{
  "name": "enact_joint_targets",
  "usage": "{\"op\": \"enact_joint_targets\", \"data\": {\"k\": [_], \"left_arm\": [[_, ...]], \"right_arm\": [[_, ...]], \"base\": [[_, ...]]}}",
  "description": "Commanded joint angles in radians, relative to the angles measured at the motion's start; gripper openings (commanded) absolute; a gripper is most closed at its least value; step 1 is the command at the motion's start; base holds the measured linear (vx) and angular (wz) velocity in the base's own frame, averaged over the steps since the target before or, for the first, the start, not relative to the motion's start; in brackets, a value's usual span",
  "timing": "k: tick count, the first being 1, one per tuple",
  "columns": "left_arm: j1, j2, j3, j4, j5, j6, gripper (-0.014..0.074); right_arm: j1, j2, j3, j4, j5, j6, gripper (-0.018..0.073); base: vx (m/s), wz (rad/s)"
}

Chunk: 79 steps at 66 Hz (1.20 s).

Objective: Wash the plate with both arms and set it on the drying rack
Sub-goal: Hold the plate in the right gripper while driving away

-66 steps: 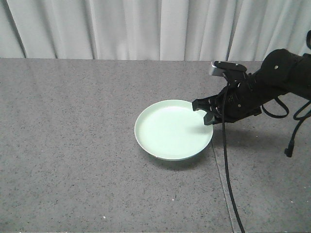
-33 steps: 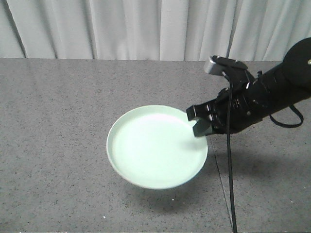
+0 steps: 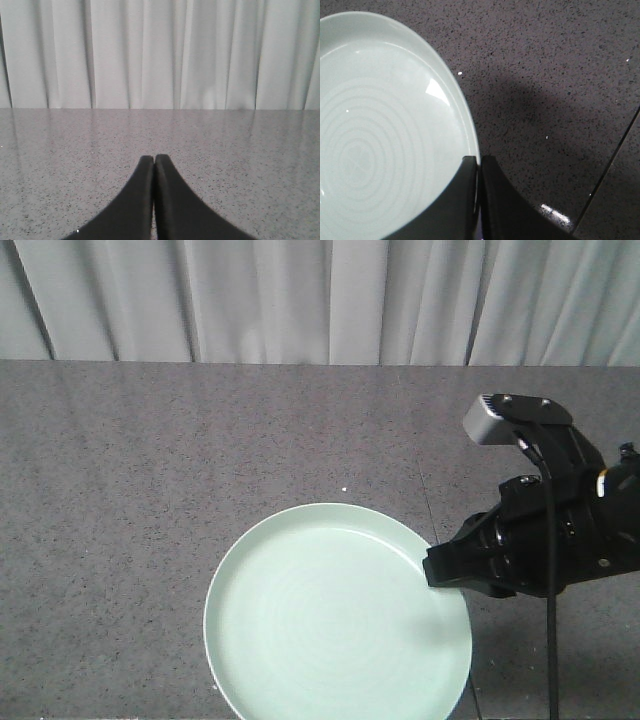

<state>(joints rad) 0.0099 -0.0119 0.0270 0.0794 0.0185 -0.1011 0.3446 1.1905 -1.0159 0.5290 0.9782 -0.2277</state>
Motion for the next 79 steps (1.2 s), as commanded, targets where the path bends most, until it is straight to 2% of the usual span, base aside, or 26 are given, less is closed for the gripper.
{"op": "enact_joint_targets", "data": {"k": [1, 56, 79], "left_arm": [[-0.006, -0.014, -0.032, -0.001, -0.074, -0.002, -0.0006], [-0.006, -0.014, -0.032, -0.001, -0.074, -0.002, -0.0006], [-0.006, -0.014, -0.032, -0.001, -0.074, -0.002, -0.0006]], "right_arm": [[0.002, -0.054, -0.024, 0.032, -0.015, -0.010, -0.0008], [0.002, -0.078, -0.024, 0.032, -0.011, -0.010, -0.0008], [0.002, -0.078, -0.024, 0.032, -0.011, -0.010, -0.0008]], "base": [[0.00, 0.00], [0.00, 0.01], [-0.09, 0.35]]}}
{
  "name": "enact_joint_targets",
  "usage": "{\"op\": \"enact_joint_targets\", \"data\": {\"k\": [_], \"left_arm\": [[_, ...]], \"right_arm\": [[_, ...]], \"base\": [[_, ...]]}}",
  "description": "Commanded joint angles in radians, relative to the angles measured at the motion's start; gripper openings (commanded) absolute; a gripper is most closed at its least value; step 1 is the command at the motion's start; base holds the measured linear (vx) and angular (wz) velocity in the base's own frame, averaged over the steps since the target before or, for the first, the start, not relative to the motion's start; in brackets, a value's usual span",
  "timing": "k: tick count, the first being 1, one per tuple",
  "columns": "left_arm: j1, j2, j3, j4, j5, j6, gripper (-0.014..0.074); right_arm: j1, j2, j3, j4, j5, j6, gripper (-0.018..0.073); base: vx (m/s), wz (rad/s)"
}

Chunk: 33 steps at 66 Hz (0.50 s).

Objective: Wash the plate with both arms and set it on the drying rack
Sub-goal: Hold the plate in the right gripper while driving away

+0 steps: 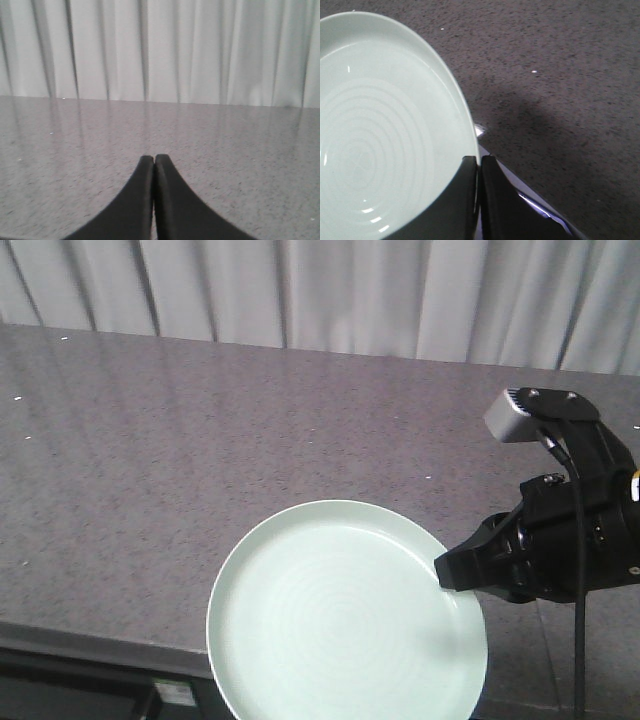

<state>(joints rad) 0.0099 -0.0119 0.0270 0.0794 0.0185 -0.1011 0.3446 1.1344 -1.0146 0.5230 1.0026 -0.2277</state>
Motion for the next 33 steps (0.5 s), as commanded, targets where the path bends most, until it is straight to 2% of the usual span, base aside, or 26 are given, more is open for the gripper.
{"op": "enact_joint_targets", "data": {"k": [1, 33], "left_arm": [[-0.006, -0.014, -0.032, -0.001, -0.074, -0.002, -0.0006], [-0.006, -0.014, -0.032, -0.001, -0.074, -0.002, -0.0006]], "right_arm": [[0.002, -0.022, -0.025, 0.038, -0.035, -0.010, -0.0008], [0.002, -0.022, -0.025, 0.038, -0.035, -0.010, -0.0008]], "base": [[-0.14, 0.54], [-0.16, 0.61]]}}
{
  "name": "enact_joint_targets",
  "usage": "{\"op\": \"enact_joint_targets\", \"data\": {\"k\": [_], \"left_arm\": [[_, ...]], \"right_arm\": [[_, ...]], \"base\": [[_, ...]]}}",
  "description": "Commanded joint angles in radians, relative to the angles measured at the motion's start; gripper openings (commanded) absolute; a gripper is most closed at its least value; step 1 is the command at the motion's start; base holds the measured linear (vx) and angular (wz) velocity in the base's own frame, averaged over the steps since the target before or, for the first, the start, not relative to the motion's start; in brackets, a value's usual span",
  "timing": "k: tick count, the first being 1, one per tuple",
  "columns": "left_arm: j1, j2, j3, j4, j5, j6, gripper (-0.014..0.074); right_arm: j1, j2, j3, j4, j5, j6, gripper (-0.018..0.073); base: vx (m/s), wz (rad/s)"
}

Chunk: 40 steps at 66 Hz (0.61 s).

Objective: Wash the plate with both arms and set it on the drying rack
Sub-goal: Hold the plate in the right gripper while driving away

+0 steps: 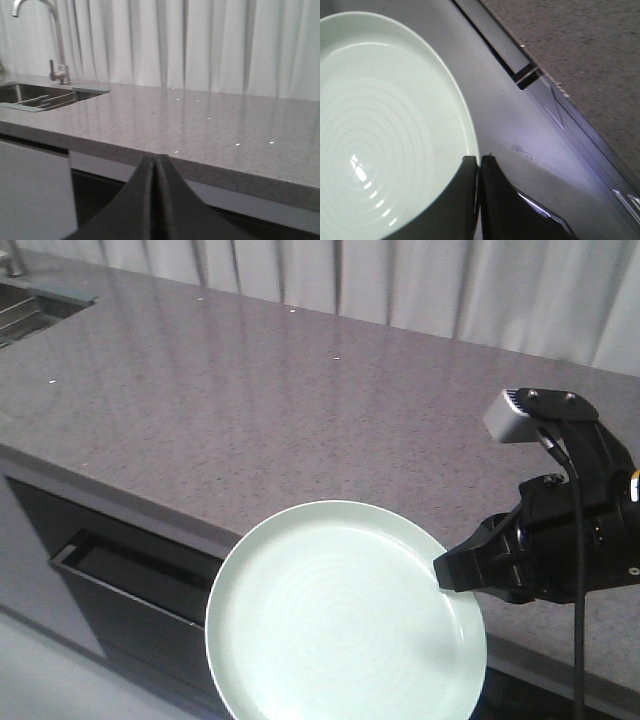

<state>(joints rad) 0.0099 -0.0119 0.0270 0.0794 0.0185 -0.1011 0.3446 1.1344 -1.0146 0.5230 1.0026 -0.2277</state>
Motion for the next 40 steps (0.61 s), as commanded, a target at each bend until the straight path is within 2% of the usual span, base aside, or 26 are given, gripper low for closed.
{"op": "enact_joint_targets", "data": {"k": [1, 40], "left_arm": [[-0.006, -0.014, -0.032, -0.001, -0.074, -0.002, -0.0006], [-0.006, -0.014, -0.032, -0.001, -0.074, -0.002, -0.0006]], "right_arm": [[0.002, -0.022, -0.025, 0.038, -0.035, -0.010, -0.0008], [0.002, -0.022, -0.025, 0.038, -0.035, -0.011, -0.0008]], "base": [[-0.17, 0.64], [-0.15, 0.59]]}}
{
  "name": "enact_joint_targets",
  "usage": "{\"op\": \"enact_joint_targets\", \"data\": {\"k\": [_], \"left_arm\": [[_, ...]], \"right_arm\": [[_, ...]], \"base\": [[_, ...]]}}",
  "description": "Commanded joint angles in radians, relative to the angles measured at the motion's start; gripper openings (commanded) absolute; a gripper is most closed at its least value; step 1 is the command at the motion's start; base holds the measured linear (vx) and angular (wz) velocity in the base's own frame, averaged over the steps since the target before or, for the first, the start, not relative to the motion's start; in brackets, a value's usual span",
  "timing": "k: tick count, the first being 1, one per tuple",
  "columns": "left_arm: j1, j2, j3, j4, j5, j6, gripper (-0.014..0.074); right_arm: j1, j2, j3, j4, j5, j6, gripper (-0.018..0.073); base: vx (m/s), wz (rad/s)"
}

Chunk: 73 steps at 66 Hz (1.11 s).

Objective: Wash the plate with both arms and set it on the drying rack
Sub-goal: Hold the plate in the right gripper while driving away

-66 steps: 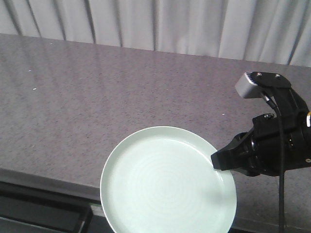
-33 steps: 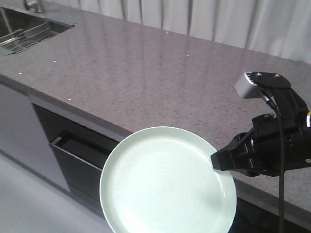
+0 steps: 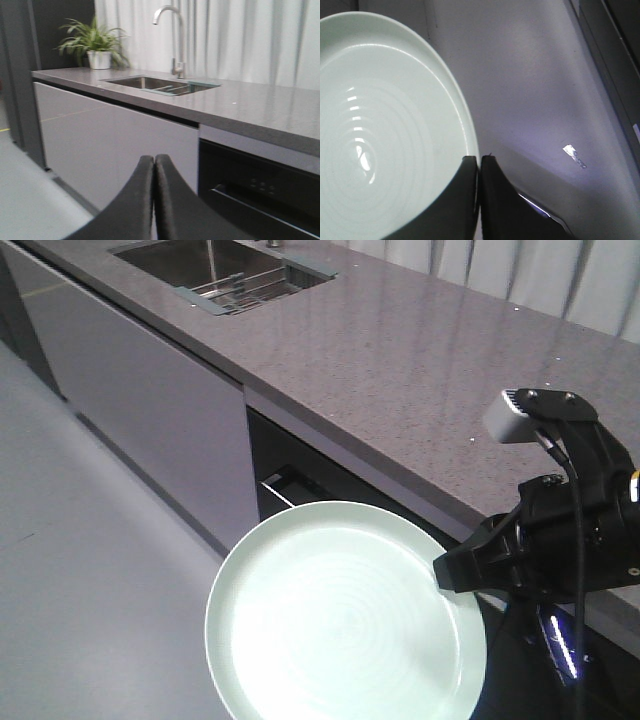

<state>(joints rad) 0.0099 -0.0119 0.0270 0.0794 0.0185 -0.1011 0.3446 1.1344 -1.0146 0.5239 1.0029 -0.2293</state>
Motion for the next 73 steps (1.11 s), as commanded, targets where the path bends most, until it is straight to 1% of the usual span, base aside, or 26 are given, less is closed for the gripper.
{"op": "enact_joint_targets", "data": {"k": [1, 73], "left_arm": [[-0.006, -0.014, -0.032, -0.001, -0.074, -0.002, -0.0006], [-0.006, -0.014, -0.032, -0.001, -0.074, -0.002, -0.0006]], "right_arm": [[0.002, -0.022, -0.025, 0.037, -0.036, -0.009, -0.0008], [0.002, -0.022, -0.025, 0.037, -0.036, -0.009, -0.0008]], "base": [[-0.13, 0.50], [-0.09, 0.39]]}}
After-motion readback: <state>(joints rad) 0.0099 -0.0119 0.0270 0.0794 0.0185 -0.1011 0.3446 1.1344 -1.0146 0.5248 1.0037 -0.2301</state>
